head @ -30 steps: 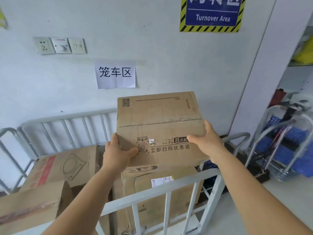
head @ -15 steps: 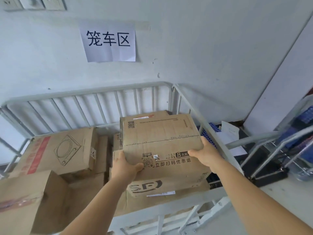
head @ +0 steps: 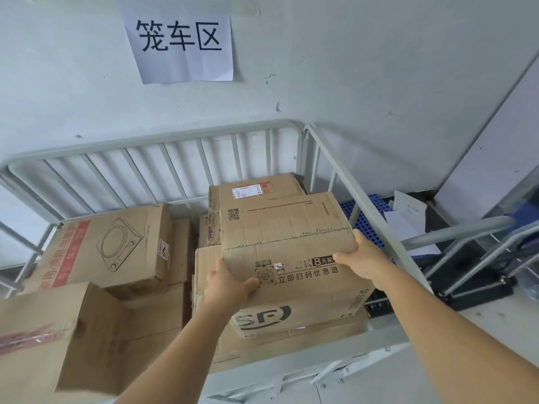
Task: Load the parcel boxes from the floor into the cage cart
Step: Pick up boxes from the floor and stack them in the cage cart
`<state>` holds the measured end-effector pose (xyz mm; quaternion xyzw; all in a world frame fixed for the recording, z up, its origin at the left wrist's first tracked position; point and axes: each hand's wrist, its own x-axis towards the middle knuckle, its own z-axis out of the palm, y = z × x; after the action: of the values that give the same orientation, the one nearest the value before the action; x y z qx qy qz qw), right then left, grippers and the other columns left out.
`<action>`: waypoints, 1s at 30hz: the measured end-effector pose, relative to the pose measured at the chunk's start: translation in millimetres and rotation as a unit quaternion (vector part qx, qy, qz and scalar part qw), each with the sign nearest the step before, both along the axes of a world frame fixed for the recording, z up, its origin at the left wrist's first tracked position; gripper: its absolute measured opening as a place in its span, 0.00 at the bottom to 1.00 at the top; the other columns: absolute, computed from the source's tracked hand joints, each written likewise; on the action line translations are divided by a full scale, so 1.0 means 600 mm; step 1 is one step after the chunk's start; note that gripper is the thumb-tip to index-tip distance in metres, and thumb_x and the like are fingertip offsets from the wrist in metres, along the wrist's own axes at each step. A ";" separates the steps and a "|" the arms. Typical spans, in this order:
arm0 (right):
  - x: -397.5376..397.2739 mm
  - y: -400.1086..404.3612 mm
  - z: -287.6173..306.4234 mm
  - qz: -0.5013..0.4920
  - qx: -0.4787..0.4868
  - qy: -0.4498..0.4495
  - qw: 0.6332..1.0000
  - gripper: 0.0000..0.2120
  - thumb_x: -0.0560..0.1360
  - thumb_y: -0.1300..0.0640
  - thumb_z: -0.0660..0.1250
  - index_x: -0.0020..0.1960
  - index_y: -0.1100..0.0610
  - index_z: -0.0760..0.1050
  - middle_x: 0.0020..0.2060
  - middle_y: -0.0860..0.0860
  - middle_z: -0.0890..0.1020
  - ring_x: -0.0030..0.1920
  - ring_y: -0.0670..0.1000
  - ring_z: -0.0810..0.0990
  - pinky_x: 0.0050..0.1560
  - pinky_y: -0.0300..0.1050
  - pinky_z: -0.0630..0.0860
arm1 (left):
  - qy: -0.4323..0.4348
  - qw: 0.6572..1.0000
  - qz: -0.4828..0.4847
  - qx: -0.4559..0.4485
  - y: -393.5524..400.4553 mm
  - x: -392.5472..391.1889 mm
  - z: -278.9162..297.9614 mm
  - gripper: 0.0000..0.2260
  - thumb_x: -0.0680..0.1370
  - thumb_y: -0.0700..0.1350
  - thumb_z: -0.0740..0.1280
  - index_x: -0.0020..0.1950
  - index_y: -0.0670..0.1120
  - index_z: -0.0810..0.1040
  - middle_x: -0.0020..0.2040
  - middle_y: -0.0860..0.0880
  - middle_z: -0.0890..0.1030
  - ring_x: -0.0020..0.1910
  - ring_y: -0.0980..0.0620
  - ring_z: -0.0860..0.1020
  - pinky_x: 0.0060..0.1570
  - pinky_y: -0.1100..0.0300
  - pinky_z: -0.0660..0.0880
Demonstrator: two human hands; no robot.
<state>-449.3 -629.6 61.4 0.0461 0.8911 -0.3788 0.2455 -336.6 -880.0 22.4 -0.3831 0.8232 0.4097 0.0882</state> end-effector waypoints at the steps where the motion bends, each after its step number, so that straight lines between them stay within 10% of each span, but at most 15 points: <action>1: -0.001 0.000 0.001 0.001 0.006 -0.001 1.000 0.32 0.77 0.56 0.69 0.76 0.54 0.59 0.65 0.53 0.74 0.58 0.53 0.73 0.52 0.47 0.69 | -0.007 1.000 -0.002 -0.006 0.001 -0.001 0.001 0.42 0.67 0.56 0.76 0.74 0.47 0.61 0.65 0.44 0.71 0.57 0.42 0.76 0.56 0.45 0.77; 17: 0.176 -0.016 0.056 0.028 0.186 0.147 0.971 0.37 0.76 0.44 0.67 0.77 0.56 0.54 0.74 0.52 0.62 0.73 0.55 0.63 0.70 0.56 0.64 | 0.069 0.936 -0.289 -0.190 0.042 0.054 0.063 0.35 0.74 0.53 0.68 0.77 0.48 0.56 0.73 0.48 0.64 0.72 0.46 0.61 0.71 0.50 0.63; 30: 0.563 0.022 0.061 -0.143 0.307 0.113 0.934 0.38 0.79 0.45 0.62 0.80 0.55 0.46 0.79 0.52 0.52 0.78 0.54 0.51 0.75 0.53 0.52 | 0.161 0.737 -0.605 -0.256 0.131 0.254 0.124 0.34 0.78 0.54 0.65 0.79 0.47 0.53 0.78 0.48 0.57 0.78 0.47 0.52 0.75 0.50 0.51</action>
<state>-111.6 -616.4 98.2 0.2033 0.9698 -0.1201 0.0603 -183.9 -801.4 96.6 0.2592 0.9571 0.0995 0.0826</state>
